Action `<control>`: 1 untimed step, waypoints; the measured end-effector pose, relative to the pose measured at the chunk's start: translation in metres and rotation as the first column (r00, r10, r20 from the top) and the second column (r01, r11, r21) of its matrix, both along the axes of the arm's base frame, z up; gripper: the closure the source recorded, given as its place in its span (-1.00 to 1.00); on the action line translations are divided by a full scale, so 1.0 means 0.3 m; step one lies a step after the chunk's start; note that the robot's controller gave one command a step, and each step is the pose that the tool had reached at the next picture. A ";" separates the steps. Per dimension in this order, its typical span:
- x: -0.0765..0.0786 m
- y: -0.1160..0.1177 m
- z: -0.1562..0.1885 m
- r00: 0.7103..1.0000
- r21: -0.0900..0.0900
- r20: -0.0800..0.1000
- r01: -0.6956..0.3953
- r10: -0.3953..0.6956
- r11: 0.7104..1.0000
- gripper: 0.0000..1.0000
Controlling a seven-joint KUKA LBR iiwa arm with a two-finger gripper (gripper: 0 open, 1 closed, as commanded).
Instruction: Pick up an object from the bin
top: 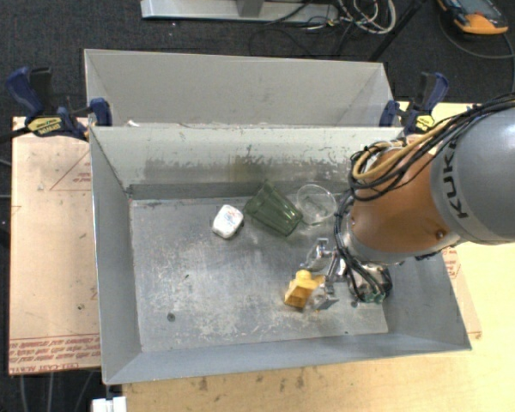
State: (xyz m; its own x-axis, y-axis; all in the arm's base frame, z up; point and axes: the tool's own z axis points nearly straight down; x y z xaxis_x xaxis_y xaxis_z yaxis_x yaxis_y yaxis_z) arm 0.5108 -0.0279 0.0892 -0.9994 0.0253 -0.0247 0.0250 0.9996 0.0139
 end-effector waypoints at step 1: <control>-0.002 -0.002 -0.003 1.000 -0.001 -0.002 0.000 0.000 1.000 1.00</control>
Offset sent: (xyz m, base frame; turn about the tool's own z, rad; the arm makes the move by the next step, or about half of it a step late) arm -0.0044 -0.0048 0.1124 -0.0775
